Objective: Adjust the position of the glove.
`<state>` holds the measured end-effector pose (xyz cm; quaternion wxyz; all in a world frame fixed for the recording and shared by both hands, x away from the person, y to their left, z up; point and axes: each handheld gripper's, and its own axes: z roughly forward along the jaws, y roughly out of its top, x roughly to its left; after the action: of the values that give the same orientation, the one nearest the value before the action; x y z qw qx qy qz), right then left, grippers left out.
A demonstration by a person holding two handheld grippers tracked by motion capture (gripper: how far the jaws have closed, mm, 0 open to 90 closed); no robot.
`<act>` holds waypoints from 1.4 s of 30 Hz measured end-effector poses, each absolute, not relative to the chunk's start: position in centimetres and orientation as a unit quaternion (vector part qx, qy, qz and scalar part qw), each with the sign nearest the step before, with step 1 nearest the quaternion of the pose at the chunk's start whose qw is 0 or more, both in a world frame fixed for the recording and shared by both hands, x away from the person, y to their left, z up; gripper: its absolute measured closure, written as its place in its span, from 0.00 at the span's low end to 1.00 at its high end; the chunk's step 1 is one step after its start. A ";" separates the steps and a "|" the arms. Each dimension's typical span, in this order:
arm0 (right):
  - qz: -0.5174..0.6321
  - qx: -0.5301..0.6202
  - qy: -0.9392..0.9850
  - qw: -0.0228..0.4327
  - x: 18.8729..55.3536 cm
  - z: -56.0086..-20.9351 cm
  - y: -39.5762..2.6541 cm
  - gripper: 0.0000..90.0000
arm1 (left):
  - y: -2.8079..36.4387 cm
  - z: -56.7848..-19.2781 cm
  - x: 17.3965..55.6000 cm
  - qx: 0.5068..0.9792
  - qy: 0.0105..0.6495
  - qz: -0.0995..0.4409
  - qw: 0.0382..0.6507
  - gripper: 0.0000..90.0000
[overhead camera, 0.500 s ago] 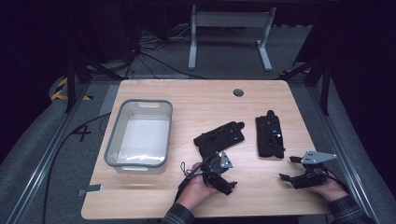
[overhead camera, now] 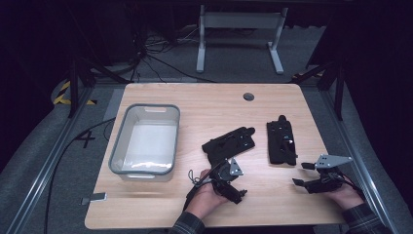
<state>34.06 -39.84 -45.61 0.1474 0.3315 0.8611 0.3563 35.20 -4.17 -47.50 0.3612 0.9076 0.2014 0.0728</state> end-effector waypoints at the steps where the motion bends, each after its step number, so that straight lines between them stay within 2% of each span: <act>1: 0.359 0.333 0.859 0.149 34.1 -45.5 -39.8 0.33 | -4.2 -47.5 35.2 0.908 0.201 0.073 0.361 0.00; 4: 0.375 0.332 0.852 0.153 34.2 -44.7 -39.9 0.46 | -4.1 -47.5 35.2 0.908 0.200 0.073 0.361 0.00; 5: 0.375 0.332 0.852 0.153 34.2 -44.7 -39.9 0.46 | -4.1 -47.5 35.2 0.908 0.200 0.073 0.361 0.00; 6: 0.379 0.331 0.851 0.150 34.3 -44.5 -39.9 0.51 | -4.1 -47.5 35.2 0.908 0.200 0.073 0.361 0.00; 7: 0.388 0.326 0.849 0.148 34.6 -44.2 -39.8 0.63 | -4.1 -47.5 35.2 0.908 0.200 0.074 0.361 0.00; 8: 0.388 0.326 0.849 0.148 34.6 -44.2 -39.8 0.63 | -4.1 -47.5 35.2 0.908 0.200 0.074 0.361 0.00; 12: 0.394 0.321 0.850 0.140 35.7 -43.8 -39.2 0.82 | -4.1 -47.5 35.2 0.908 0.200 0.074 0.361 0.00; 17: 0.392 0.313 0.855 0.133 37.3 -43.5 -38.5 0.99 | -4.1 -47.5 35.2 0.908 0.200 0.074 0.362 0.00; 29: 0.390 0.310 0.858 0.127 40.2 -43.9 -38.8 1.00 | -4.1 -47.5 35.2 0.908 0.200 0.073 0.361 0.00; 42: 0.363 0.310 0.871 0.119 41.1 -45.4 -38.6 1.00 | -4.1 -47.5 35.2 0.908 0.200 0.073 0.361 0.00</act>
<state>41.05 -38.62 -45.36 0.1186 0.3099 0.8707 0.3630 35.20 -4.15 -47.49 0.3612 0.9078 0.2001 0.0727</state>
